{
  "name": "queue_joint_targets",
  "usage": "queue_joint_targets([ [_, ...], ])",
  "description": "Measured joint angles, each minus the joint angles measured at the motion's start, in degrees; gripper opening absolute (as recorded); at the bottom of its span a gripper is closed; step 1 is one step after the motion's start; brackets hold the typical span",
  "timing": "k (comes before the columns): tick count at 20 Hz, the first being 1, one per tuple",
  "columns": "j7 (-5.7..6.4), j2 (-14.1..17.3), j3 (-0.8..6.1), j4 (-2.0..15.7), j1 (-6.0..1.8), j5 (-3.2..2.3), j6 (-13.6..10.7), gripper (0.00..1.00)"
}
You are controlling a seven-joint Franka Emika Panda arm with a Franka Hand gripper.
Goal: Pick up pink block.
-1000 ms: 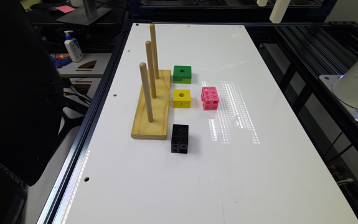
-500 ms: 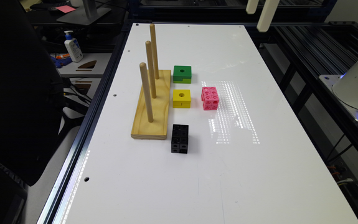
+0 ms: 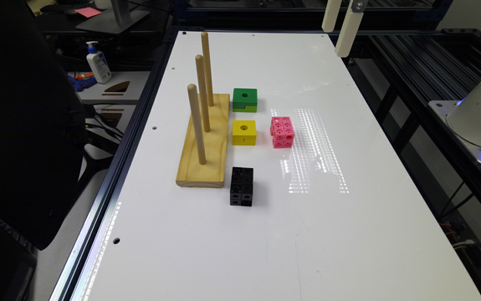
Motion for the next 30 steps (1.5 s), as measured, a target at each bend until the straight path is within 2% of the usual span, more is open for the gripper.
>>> queue_joint_targets([
  [5, 0.0, 3.02, 0.02, -0.57, 0.0, 0.0, 3.33, 1.0],
  [9, 0.01, 3.98, 0.03, -0.51, 0.0, 0.0, 4.52, 1.0],
  [15, 0.22, 4.17, 0.47, 0.32, 0.0, 0.04, 4.74, 1.0],
  [22, 0.93, 7.06, 1.26, 3.17, 0.0, 0.11, 4.79, 1.0],
  [25, 0.99, 8.35, 1.29, 4.13, -0.06, 0.11, 4.79, 1.0],
  [30, 0.99, 8.74, 1.23, 4.29, -0.27, 0.11, 4.79, 1.0],
])
